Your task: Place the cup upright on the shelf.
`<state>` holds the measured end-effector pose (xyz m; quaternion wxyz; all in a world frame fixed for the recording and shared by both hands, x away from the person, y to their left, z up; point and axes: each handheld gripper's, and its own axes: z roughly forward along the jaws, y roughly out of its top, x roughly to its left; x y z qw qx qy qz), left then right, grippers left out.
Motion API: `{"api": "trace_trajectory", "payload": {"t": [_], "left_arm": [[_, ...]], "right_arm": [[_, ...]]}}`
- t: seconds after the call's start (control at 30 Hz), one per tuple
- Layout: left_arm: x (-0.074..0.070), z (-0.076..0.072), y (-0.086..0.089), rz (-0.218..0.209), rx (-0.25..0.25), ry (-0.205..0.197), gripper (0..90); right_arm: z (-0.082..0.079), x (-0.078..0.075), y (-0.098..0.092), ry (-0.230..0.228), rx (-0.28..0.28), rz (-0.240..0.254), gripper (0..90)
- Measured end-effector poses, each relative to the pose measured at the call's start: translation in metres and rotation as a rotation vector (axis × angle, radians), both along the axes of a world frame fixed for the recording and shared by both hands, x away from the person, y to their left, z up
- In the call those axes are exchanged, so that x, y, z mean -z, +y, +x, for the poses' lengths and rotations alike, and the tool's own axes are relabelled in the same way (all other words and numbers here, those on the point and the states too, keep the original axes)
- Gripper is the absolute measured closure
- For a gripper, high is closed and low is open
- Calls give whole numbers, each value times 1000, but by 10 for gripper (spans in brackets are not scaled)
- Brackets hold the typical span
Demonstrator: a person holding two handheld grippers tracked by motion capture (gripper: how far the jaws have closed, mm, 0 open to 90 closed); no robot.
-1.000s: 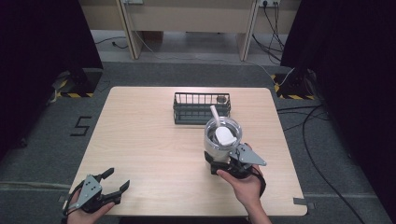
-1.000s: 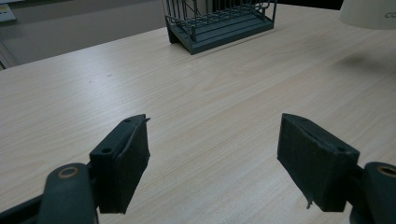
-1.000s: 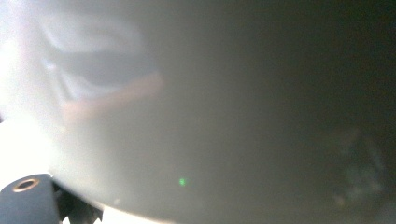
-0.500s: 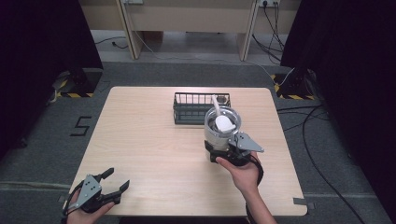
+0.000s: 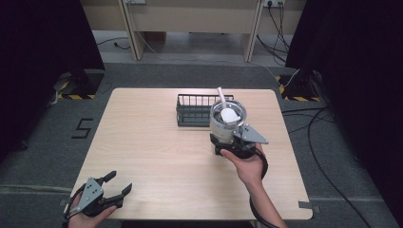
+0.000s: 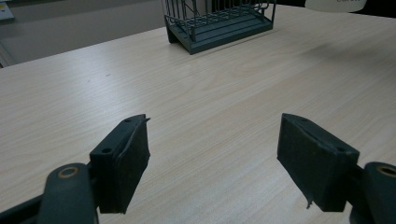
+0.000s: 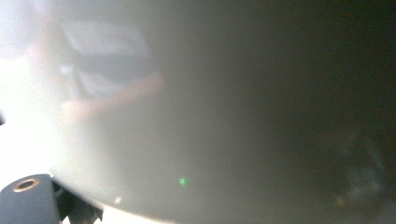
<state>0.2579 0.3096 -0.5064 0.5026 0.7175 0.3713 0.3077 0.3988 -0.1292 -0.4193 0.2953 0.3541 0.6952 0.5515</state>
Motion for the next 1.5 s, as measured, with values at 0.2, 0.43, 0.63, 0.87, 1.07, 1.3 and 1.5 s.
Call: {"api": "trace_trajectory", "payload": {"t": [0.2,0.43,0.63,0.87,1.07,1.3,1.5], "left_arm": [[0,0,0,0,2,2,245],[0,0,0,-2,3,2,245],[0,0,0,-3,3,2,245],[0,0,0,-7,3,-1,245],[0,0,1,-5,5,3,246],[0,0,1,-7,5,1,246],[0,0,1,-9,6,1,246]], "right_arm": [[10,-6,1,1,9,-1,104],[22,-13,5,-3,21,-4,104],[32,-18,8,-3,29,-8,104],[45,-23,12,3,39,-16,104],[54,-26,14,4,49,-11,104],[64,-29,16,6,66,-12,104],[72,-32,15,8,82,0,104]]}}
